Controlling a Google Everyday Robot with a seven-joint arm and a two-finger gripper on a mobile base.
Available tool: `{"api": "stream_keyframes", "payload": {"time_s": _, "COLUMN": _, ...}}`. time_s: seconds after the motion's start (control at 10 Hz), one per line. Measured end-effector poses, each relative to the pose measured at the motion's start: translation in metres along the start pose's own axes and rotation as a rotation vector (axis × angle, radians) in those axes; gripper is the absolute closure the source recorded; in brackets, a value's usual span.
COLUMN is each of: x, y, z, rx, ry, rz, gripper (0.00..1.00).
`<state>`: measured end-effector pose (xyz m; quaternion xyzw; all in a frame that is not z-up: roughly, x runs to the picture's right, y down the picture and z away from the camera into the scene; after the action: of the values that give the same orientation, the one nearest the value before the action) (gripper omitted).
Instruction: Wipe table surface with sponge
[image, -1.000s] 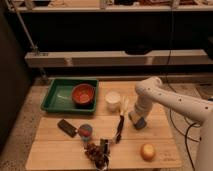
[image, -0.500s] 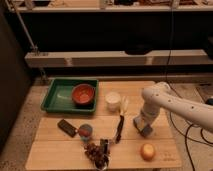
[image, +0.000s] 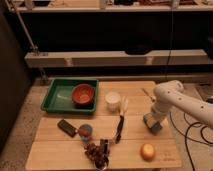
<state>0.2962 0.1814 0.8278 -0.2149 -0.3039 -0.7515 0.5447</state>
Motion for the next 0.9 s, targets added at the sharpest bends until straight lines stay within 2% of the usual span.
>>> {"api": "stream_keyframes", "payload": {"time_s": 0.3, "x": 0.036, "y": 0.021, "z": -0.005, "rx": -0.026, "ry": 0.009, "rz": 0.052, "gripper": 0.65}}
{"api": "stream_keyframes", "payload": {"time_s": 0.5, "x": 0.056, "y": 0.018, "z": -0.003, "rx": -0.03, "ry": 0.009, "rz": 0.061, "gripper": 0.65}}
{"api": "stream_keyframes", "payload": {"time_s": 0.7, "x": 0.068, "y": 0.002, "z": 0.0, "rx": -0.029, "ry": 0.003, "rz": 0.053, "gripper": 0.65}}
{"api": "stream_keyframes", "payload": {"time_s": 0.9, "x": 0.082, "y": -0.029, "z": 0.005, "rx": -0.02, "ry": 0.001, "rz": 0.012, "gripper": 0.65}}
